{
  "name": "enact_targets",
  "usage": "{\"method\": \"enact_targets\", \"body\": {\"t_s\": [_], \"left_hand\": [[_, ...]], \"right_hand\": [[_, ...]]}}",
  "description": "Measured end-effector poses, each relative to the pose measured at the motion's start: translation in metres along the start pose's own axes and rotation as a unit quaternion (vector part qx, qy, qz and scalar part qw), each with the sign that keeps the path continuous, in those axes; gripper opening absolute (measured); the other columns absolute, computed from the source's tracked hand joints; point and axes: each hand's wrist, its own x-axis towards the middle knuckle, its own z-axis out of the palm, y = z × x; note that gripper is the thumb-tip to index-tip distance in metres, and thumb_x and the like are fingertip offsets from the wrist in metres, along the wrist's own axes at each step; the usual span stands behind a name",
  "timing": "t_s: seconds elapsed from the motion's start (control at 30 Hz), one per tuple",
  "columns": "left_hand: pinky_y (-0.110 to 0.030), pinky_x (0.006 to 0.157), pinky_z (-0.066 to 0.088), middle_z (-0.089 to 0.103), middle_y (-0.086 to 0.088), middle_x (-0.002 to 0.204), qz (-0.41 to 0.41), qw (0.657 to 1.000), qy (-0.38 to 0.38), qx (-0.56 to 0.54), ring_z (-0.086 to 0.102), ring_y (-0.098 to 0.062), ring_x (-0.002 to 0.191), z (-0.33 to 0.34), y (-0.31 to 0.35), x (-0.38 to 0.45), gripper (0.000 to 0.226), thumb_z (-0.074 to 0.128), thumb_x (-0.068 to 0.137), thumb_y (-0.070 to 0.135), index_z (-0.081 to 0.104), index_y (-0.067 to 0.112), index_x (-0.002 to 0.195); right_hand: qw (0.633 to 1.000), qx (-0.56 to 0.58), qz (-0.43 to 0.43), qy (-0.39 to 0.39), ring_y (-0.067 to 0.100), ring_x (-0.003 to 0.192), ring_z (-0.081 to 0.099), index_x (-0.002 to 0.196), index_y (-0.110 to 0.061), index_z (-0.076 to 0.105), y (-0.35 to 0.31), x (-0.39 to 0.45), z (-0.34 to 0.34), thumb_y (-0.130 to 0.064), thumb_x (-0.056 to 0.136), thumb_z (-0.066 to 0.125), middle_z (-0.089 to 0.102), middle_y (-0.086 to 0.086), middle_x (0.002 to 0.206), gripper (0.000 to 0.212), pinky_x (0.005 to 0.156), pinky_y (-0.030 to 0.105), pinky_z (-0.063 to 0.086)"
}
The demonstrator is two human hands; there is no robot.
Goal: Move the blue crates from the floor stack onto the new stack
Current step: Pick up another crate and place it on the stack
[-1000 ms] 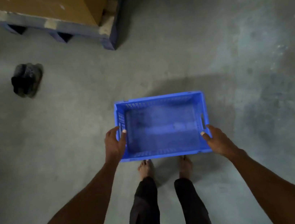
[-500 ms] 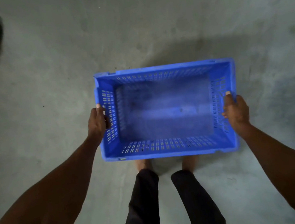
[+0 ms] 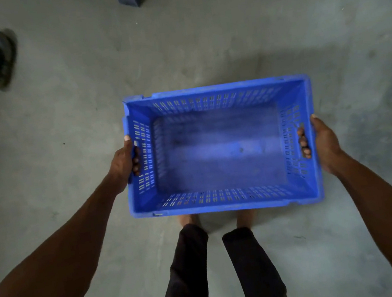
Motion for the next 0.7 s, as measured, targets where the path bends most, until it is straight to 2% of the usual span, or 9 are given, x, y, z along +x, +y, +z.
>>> {"method": "enact_targets", "body": {"t_s": [0.17,0.33,0.5,0.7], "left_hand": [[-0.023,0.037,0.032,0.036,0.003,0.055,0.02,0.996,-0.041,-0.071,0.031,-0.013,0.04,-0.03,0.061,-0.092,0.058,0.039,0.095,0.073,0.052,0.018,0.079],[-0.021,0.036,0.029,0.043,0.003,0.057,0.05,0.994,-0.048,-0.087,0.03,-0.011,0.039,-0.065,0.161,-0.223,0.058,0.039,0.094,0.074,0.055,0.019,0.081],[-0.019,0.035,0.025,0.04,0.005,0.054,0.102,0.988,-0.044,-0.106,0.025,-0.009,0.039,-0.101,0.245,-0.342,0.057,0.042,0.092,0.074,0.056,0.019,0.081],[-0.018,0.035,0.023,0.039,0.005,0.054,0.165,0.98,-0.014,-0.109,0.025,-0.009,0.038,-0.122,0.297,-0.439,0.057,0.043,0.094,0.071,0.056,0.017,0.08]], "right_hand": [[0.998,0.015,-0.053,-0.038,0.011,0.03,0.033,0.081,-0.015,0.051,-0.066,-0.103,-0.026,-0.051,0.103,0.034,0.042,-0.003,0.047,0.046,0.034,0.016,0.026],[0.994,0.002,-0.098,-0.044,0.01,0.03,0.032,0.083,-0.015,0.053,-0.151,-0.24,-0.047,-0.053,0.103,0.034,0.049,0.0,0.051,0.046,0.034,0.015,0.027],[0.987,0.026,-0.145,-0.067,0.014,0.037,0.043,0.086,-0.016,0.054,-0.218,-0.367,-0.07,-0.054,0.102,0.036,0.053,0.002,0.056,0.045,0.039,0.019,0.037],[0.98,0.043,-0.188,-0.047,0.007,0.031,0.026,0.082,-0.016,0.051,-0.255,-0.466,-0.087,-0.049,0.102,0.035,0.044,-0.003,0.048,0.042,0.034,0.014,0.02]]}}
